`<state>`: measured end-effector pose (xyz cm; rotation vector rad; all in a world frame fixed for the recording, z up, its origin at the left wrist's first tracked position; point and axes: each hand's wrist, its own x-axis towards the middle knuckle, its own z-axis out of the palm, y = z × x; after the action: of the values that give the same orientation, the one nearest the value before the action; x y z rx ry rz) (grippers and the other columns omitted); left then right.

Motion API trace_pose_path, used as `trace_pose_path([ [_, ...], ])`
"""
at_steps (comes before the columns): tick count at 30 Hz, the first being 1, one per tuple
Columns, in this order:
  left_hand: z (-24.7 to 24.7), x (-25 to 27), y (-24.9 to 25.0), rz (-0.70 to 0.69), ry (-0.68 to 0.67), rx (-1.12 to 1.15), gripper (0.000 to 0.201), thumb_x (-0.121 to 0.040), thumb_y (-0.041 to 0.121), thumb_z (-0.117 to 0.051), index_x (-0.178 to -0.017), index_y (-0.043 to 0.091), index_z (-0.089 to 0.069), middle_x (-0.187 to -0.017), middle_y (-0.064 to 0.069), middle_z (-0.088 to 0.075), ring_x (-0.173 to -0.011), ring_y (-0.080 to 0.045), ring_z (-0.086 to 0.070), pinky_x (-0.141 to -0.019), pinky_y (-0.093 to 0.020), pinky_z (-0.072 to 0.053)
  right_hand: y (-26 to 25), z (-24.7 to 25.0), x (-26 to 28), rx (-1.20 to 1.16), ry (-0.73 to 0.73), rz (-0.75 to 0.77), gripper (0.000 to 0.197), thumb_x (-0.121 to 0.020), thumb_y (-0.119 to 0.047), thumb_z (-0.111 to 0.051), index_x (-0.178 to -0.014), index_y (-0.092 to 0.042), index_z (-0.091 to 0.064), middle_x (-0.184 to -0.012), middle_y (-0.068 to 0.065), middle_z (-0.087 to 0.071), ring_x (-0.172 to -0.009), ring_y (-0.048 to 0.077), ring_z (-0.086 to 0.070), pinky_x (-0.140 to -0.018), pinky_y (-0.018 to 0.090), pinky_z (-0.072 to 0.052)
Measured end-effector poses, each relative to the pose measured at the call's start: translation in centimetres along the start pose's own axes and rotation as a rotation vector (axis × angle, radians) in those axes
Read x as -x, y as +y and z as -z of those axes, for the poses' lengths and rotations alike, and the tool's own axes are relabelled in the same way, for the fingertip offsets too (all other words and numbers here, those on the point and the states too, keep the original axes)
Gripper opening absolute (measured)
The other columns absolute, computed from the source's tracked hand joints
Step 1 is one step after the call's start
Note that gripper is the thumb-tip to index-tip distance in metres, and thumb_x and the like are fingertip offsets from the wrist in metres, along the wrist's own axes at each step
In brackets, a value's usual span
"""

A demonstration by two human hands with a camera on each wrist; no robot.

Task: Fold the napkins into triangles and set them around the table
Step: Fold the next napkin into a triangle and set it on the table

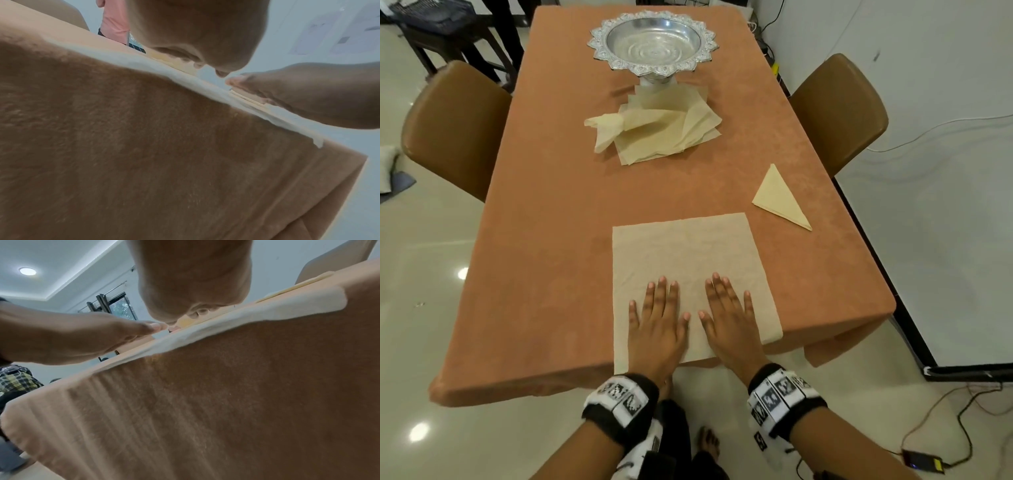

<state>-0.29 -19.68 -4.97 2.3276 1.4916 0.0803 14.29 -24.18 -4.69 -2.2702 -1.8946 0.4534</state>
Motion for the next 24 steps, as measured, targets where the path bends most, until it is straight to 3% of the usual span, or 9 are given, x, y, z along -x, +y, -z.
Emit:
trace_pose_path([
  [2,-0.2,-1.2,0.4,0.010,-0.007,-0.004,0.069,-0.087,0.051,0.005,-0.152,0.027,0.005,-0.154,0.008,0.017,-0.146,-0.014,0.011,-0.115,-0.043,0.011,-0.2,-0.2,-1.1,0.001,-0.024,0.005,0.068,-0.090,-0.049,-0.007,-0.151,-0.020,-0.011,-0.158,-0.005,-0.007,-0.145,0.011,-0.005,-0.115,0.045,0.001],
  [5,-0.9,-1.9,0.0,0.009,-0.003,-0.015,0.067,-0.091,0.050,-0.003,-0.153,0.027,-0.009,-0.159,0.006,0.000,-0.148,-0.017,-0.003,-0.116,-0.047,0.003,0.4,-0.5,-2.0,0.042,-0.063,0.006,0.063,-0.094,-0.048,-0.020,-0.149,-0.019,-0.026,-0.155,-0.003,-0.024,-0.143,0.014,-0.024,-0.113,0.048,-0.014],
  [6,-1.0,-1.9,-0.3,0.005,-0.007,-0.025,0.066,-0.092,0.050,-0.005,-0.153,0.027,-0.011,-0.159,0.006,-0.003,-0.148,-0.017,-0.005,-0.116,-0.047,0.002,1.1,-0.6,-2.0,0.062,-0.048,0.012,0.062,-0.094,-0.048,-0.022,-0.149,-0.019,-0.026,-0.155,-0.003,-0.023,-0.143,0.014,-0.024,-0.113,0.049,-0.016],
  [10,-0.8,-1.6,-0.8,-0.012,-0.006,-0.049,0.066,-0.091,0.053,-0.003,-0.153,0.030,-0.006,-0.160,0.007,-0.001,-0.147,-0.015,0.000,-0.116,-0.047,0.006,6.3,0.8,-1.1,0.095,-0.007,-0.078,0.070,-0.089,-0.057,-0.001,-0.151,-0.026,0.003,-0.157,-0.009,0.009,-0.145,0.011,0.006,-0.115,0.044,0.005],
  [14,-0.9,-1.6,-0.5,-0.002,-0.003,-0.046,0.066,-0.091,0.053,-0.003,-0.153,0.028,-0.005,-0.160,0.006,0.000,-0.147,-0.016,0.001,-0.116,-0.048,0.006,8.0,2.6,-0.5,0.120,0.011,-0.264,0.076,-0.085,-0.057,0.007,-0.151,-0.020,0.003,-0.158,-0.002,0.011,-0.146,0.015,0.008,-0.114,0.048,0.009],
  [16,-1.0,-1.7,-0.6,0.002,-0.001,-0.045,0.068,-0.090,0.054,-0.002,-0.153,0.029,-0.005,-0.159,0.007,0.002,-0.147,-0.015,0.003,-0.116,-0.048,0.006,5.1,2.0,-1.0,0.056,0.045,-0.152,0.070,-0.090,-0.054,-0.001,-0.151,-0.020,0.003,-0.157,-0.003,0.011,-0.145,0.015,0.008,-0.115,0.047,0.009],
  [18,-1.1,-1.6,-0.8,0.001,-0.013,-0.053,0.069,-0.088,0.058,0.001,-0.152,0.032,0.001,-0.158,0.010,0.010,-0.145,-0.011,0.011,-0.116,-0.047,0.008,2.1,0.5,-1.2,0.031,0.005,0.013,0.066,-0.093,-0.051,-0.010,-0.151,-0.021,-0.005,-0.157,-0.005,0.004,-0.145,0.013,0.000,-0.117,0.050,-0.002],
  [20,-1.1,-1.5,-1.4,0.014,-0.004,-0.065,0.068,-0.088,0.061,0.002,-0.151,0.036,0.006,-0.157,0.011,0.014,-0.145,-0.010,0.014,-0.117,-0.047,0.008,1.7,-0.4,-1.0,0.066,-0.006,0.047,0.063,-0.095,-0.050,-0.015,-0.151,-0.021,-0.012,-0.156,-0.006,-0.003,-0.145,0.013,-0.009,-0.116,0.054,-0.014],
  [24,-0.2,-0.4,-4.5,0.178,0.040,-0.068,0.068,-0.091,0.064,-0.006,-0.152,0.035,0.004,-0.159,0.008,0.011,-0.147,-0.016,0.008,-0.116,-0.050,0.006,6.1,0.5,-0.3,0.121,-0.051,-0.081,0.069,-0.088,-0.058,0.004,-0.150,-0.027,0.013,-0.156,-0.008,0.020,-0.144,0.012,0.015,-0.116,0.048,0.008],
])
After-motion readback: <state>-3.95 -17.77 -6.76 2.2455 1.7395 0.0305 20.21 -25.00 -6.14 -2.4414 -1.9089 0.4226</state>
